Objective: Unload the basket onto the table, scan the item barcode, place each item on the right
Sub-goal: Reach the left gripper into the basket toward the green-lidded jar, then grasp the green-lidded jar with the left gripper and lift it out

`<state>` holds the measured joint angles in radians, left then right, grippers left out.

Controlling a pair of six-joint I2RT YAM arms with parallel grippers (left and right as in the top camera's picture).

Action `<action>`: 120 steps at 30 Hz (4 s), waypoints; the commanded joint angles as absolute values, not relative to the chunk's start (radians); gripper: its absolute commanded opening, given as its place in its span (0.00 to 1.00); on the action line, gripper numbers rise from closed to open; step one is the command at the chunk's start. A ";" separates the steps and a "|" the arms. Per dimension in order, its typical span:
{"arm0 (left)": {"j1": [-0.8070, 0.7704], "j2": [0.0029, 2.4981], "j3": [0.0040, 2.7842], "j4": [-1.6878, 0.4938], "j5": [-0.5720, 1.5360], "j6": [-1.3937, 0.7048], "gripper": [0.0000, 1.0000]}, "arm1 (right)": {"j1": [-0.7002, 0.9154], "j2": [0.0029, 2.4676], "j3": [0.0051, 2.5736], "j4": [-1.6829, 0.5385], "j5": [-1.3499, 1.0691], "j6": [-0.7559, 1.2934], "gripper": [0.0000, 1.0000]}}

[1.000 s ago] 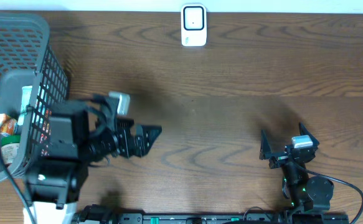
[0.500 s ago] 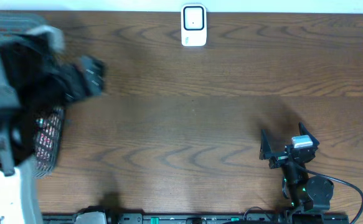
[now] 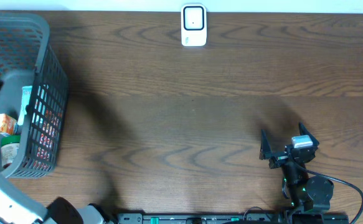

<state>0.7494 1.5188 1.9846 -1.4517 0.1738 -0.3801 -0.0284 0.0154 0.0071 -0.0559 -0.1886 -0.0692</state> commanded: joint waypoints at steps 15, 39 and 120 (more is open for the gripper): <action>0.799 1.634 1.826 -1.484 -0.067 -0.257 0.98 | -0.019 0.014 0.006 -0.060 -0.189 -0.057 0.99; 0.800 1.649 1.415 -1.104 0.014 0.310 0.98 | -0.019 0.014 0.006 -0.060 -0.189 -0.057 0.99; 0.558 1.144 1.370 -0.525 0.338 -0.064 0.67 | -0.019 0.014 0.006 -0.060 -0.189 -0.057 0.99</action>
